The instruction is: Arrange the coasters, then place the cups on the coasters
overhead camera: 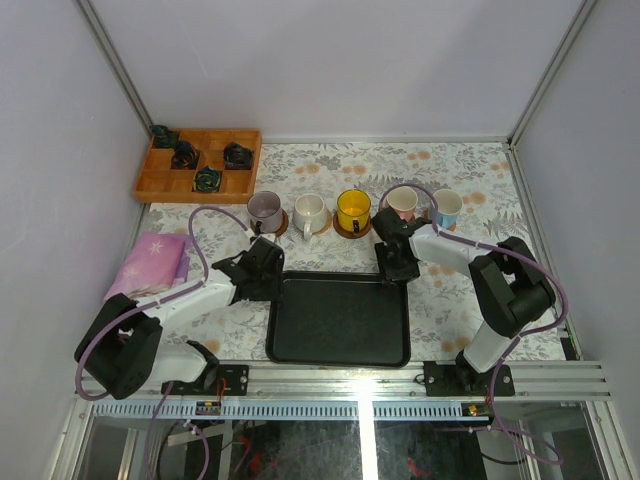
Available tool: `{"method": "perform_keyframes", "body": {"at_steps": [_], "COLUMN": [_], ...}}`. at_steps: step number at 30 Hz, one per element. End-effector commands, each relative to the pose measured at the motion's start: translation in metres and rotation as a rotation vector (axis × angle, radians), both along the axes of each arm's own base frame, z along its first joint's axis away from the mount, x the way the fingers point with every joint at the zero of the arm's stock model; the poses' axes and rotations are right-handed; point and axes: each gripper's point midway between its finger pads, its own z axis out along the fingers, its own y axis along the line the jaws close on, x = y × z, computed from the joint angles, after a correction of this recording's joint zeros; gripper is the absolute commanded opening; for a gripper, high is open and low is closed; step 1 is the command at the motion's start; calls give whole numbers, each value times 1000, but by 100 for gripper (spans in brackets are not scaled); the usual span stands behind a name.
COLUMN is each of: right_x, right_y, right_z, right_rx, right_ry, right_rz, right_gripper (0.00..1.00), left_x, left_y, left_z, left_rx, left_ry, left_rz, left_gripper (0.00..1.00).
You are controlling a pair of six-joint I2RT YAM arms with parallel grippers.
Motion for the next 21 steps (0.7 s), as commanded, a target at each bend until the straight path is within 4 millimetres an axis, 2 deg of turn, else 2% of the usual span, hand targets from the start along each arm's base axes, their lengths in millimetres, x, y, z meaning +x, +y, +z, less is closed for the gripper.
{"method": "perform_keyframes", "body": {"at_steps": [1, 21], "right_x": [13, 32], "right_y": [-6, -11], "right_z": [-11, -4], "right_rx": [-43, -69], "right_ry": [-26, -93], "right_rz": [-10, -19], "right_gripper": [54, 54], "left_x": [-6, 7], "left_y": [5, 1], "left_z": [1, 6], "left_rx": [15, 8], "left_ry": [6, -49], "left_rz": [2, -1], "left_gripper": [40, 45]}}
